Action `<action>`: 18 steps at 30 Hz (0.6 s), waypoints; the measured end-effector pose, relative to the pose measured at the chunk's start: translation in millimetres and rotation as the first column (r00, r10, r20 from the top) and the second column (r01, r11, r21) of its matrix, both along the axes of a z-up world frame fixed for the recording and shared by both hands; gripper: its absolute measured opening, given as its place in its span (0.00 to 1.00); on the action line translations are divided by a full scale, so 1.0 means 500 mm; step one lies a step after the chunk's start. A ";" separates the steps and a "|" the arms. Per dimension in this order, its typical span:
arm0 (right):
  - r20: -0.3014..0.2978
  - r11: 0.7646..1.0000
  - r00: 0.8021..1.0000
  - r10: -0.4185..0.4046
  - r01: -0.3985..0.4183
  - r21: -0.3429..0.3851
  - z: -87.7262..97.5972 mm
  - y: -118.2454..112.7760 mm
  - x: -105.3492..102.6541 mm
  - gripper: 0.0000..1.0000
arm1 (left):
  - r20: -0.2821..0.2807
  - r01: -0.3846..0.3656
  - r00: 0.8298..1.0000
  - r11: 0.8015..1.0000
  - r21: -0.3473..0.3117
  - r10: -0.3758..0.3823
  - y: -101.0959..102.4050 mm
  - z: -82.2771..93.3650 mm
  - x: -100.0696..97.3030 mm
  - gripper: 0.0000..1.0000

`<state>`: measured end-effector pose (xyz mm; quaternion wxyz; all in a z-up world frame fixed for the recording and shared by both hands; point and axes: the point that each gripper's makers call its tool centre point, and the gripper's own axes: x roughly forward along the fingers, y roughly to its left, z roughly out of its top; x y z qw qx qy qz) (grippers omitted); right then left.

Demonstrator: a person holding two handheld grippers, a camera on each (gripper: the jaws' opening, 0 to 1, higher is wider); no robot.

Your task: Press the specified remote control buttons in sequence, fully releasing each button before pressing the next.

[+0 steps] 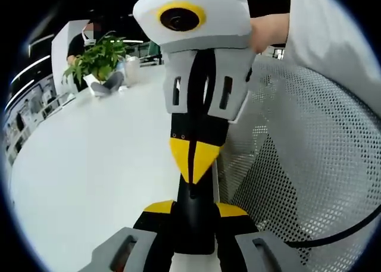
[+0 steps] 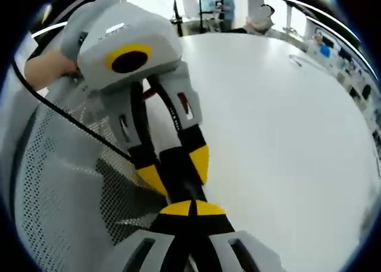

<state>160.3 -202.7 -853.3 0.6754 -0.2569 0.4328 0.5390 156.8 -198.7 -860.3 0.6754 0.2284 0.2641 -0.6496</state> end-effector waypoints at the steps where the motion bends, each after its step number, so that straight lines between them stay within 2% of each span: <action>1: -0.005 1.000 1.000 -0.004 0.004 0.004 0.000 -0.001 0.001 0.00 | 0.000 0.000 1.000 1.000 0.000 0.000 0.000 0.000 0.000 0.25; 10: -0.001 0.999 0.999 0.046 -0.046 -0.006 0.000 -0.008 -0.014 0.00 | 0.000 0.000 1.000 1.000 0.000 0.000 -0.001 0.000 0.000 0.25; 18: 0.046 0.995 0.994 0.097 -0.097 -0.022 0.000 -0.007 -0.013 0.00 | -0.006 -0.003 1.000 1.000 -0.003 0.003 -0.002 -0.001 0.000 0.25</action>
